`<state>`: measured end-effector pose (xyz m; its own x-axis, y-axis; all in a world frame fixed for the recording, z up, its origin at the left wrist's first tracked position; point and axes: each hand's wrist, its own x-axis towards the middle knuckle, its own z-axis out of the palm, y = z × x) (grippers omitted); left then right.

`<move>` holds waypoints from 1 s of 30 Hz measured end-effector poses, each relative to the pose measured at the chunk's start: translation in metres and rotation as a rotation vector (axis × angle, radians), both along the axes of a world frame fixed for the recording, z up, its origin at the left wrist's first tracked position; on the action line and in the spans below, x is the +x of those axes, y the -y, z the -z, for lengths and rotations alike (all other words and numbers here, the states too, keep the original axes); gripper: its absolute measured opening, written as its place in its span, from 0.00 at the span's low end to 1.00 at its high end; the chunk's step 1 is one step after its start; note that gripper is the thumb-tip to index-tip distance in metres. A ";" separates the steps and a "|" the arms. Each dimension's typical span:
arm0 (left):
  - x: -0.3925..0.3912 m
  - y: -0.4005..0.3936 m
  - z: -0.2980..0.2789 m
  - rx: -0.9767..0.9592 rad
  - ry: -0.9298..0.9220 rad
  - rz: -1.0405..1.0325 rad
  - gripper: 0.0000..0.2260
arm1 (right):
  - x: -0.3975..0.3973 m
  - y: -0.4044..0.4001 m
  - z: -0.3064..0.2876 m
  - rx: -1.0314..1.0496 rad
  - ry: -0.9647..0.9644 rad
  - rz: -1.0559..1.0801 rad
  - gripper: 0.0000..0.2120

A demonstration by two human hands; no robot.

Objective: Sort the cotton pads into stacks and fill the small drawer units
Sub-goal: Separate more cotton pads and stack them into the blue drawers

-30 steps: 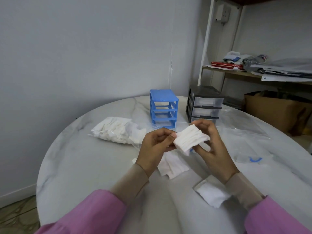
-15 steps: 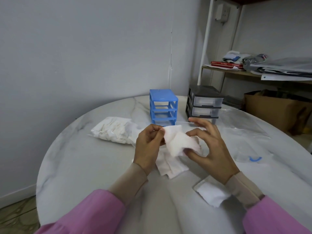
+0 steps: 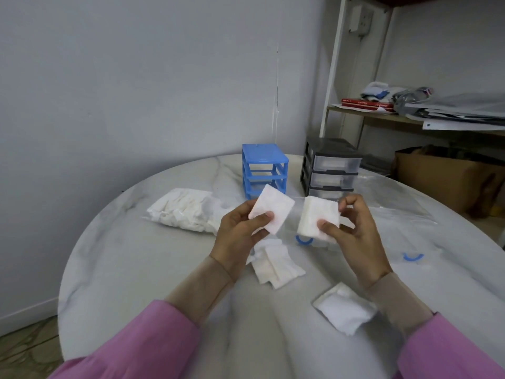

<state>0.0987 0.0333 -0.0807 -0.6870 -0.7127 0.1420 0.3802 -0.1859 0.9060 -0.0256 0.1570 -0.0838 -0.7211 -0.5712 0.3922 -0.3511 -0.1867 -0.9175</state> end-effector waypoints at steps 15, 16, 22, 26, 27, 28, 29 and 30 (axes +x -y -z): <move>-0.003 -0.011 0.006 -0.340 0.072 -0.055 0.04 | 0.013 0.006 0.006 0.021 0.034 -0.253 0.15; -0.003 -0.011 0.006 -0.355 0.081 -0.071 0.05 | 0.014 0.006 0.005 0.024 0.080 -0.275 0.14; -0.005 -0.009 0.010 -0.373 0.130 -0.106 0.08 | 0.016 0.007 0.003 0.014 0.175 -0.320 0.13; -0.006 -0.009 0.010 -0.380 0.134 -0.108 0.06 | 0.017 0.008 0.004 -0.018 0.209 -0.346 0.14; -0.005 -0.010 0.010 -0.384 0.133 -0.111 0.05 | 0.017 0.008 0.005 -0.019 0.214 -0.345 0.14; -0.005 -0.010 0.011 -0.383 0.134 -0.114 0.05 | 0.016 0.009 0.006 -0.019 0.215 -0.340 0.14; -0.005 -0.009 0.011 -0.378 0.136 -0.115 0.05 | 0.016 0.009 0.006 -0.019 0.216 -0.334 0.14; -0.005 -0.010 0.011 -0.374 0.139 -0.115 0.04 | 0.016 0.009 0.007 -0.022 0.221 -0.330 0.13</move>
<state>0.0933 0.0430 -0.0921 -0.6365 -0.7030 0.3172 0.2484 0.2025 0.9472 -0.0098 0.1476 -0.0903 -0.5685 -0.7795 0.2630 -0.0635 -0.2772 -0.9587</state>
